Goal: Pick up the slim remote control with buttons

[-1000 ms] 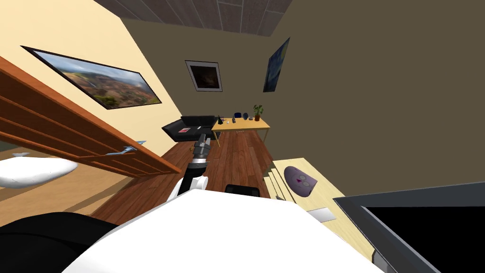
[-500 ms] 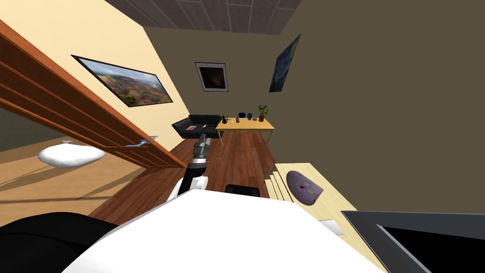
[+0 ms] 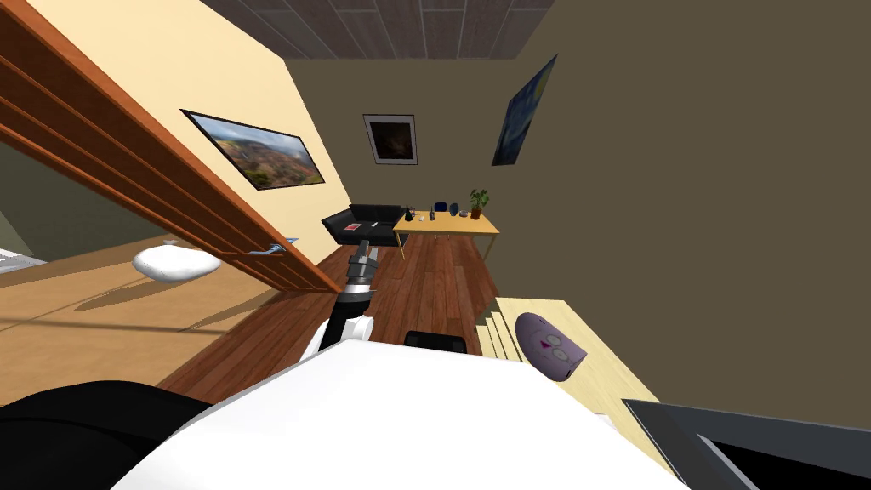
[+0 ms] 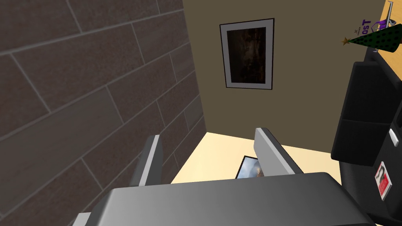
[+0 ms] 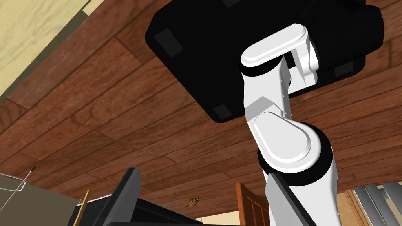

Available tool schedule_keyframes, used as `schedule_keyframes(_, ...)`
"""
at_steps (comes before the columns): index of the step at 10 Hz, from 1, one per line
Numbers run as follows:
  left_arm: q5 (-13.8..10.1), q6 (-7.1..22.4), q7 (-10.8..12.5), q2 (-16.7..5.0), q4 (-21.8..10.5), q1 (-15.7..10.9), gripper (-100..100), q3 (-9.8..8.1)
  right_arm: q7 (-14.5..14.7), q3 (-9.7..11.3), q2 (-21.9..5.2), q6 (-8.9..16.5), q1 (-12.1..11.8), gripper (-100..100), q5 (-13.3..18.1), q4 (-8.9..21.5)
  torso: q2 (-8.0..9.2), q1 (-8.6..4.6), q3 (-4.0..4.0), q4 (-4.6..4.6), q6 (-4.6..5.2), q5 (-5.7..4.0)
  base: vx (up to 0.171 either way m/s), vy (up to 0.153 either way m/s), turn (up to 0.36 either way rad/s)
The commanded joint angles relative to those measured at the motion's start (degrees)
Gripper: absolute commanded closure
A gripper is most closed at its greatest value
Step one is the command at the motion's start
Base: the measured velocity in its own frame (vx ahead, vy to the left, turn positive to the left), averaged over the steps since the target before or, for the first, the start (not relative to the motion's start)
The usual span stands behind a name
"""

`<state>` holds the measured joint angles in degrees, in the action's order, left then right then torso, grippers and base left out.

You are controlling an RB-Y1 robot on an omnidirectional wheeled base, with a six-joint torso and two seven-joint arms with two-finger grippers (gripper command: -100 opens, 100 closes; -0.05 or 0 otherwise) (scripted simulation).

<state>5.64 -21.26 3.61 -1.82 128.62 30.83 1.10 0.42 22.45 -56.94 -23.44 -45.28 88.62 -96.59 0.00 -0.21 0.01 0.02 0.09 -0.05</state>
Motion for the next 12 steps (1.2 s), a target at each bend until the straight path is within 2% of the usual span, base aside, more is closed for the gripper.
schedule_keyframes(1,0.00,0.00,0.00,0.00,0.00,0.00,0,0.00,0.10,0.12,0.05,-0.03,0.09,-100,1.72,0.40,0.00,0.00,0.00,0.00,0.00,0.00,-0.003,-0.027,-0.014)
schedule_keyframes(2,0.00,0.00,0.00,0.00,0.00,0.00,0,0.00,0.26,0.17,-0.70,-0.26,-0.34,-100,4.27,1.50,-0.01,0.11,-0.01,0.00,0.01,0.02,-0.006,-0.039,0.180)
schedule_keyframes(7,0.00,0.00,0.00,0.00,0.00,0.00,0,0.00,0.51,0.16,-1.83,-0.69,-1.08,-100,12.32,3.53,0.00,-0.03,0.00,0.00,-0.02,0.00,-0.008,-0.060,0.106)
schedule_keyframes(9,0.00,0.00,0.00,0.00,0.00,0.00,0,0.00,0.67,0.05,-2.58,-1.08,-1.66,-100,17.17,5.28,-0.04,-0.02,-0.02,0.00,-0.02,0.00,-0.006,-0.074,0.176)
schedule_keyframes(12,0.00,0.00,0.00,0.00,0.00,0.00,0,0.00,0.72,-0.02,-2.83,-1.25,-1.88,-100,21.07,6.04,-0.01,-0.02,-0.01,0.00,-0.01,0.00,-0.012,-0.062,0.067)
